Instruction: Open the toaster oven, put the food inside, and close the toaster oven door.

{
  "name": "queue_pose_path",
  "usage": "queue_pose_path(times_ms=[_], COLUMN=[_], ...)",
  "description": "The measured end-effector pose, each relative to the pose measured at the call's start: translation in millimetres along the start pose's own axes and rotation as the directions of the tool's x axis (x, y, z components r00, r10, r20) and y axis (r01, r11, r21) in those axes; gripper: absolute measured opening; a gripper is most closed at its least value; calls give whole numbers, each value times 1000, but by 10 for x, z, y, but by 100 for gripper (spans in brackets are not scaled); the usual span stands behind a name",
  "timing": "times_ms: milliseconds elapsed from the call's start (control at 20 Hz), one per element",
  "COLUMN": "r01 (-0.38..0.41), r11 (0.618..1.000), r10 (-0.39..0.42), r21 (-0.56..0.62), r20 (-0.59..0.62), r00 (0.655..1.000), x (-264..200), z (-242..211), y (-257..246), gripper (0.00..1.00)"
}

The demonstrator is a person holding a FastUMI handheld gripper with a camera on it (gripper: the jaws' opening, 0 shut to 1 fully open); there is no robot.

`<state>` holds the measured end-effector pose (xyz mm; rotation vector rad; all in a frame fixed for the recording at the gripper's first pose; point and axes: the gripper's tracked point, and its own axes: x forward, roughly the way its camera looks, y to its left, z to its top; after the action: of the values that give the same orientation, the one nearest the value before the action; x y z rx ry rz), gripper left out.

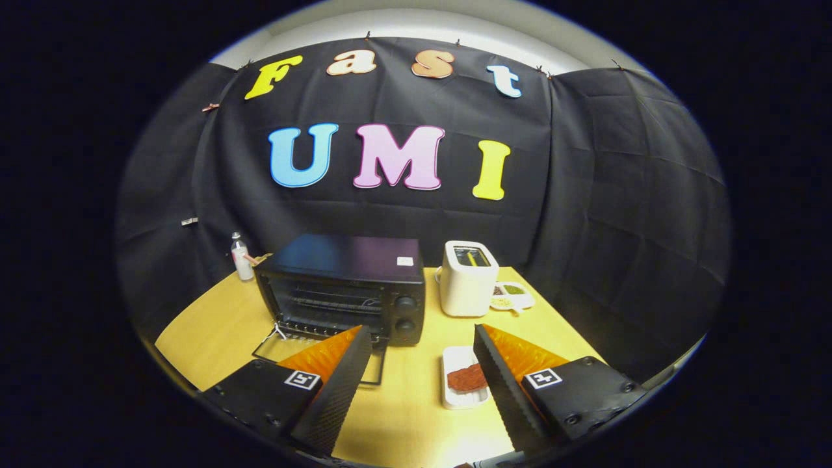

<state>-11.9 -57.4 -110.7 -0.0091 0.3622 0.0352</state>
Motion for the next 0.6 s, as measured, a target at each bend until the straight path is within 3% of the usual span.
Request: queue_pose_path(times_ms=[350, 600], r01=[-12, -30], r11=[999, 996], r10=[14, 43], r21=[51, 86], r20=[-39, -154], r00=[999, 987], x=[219, 478], z=[93, -225], y=[-641, -1049], gripper=[98, 98])
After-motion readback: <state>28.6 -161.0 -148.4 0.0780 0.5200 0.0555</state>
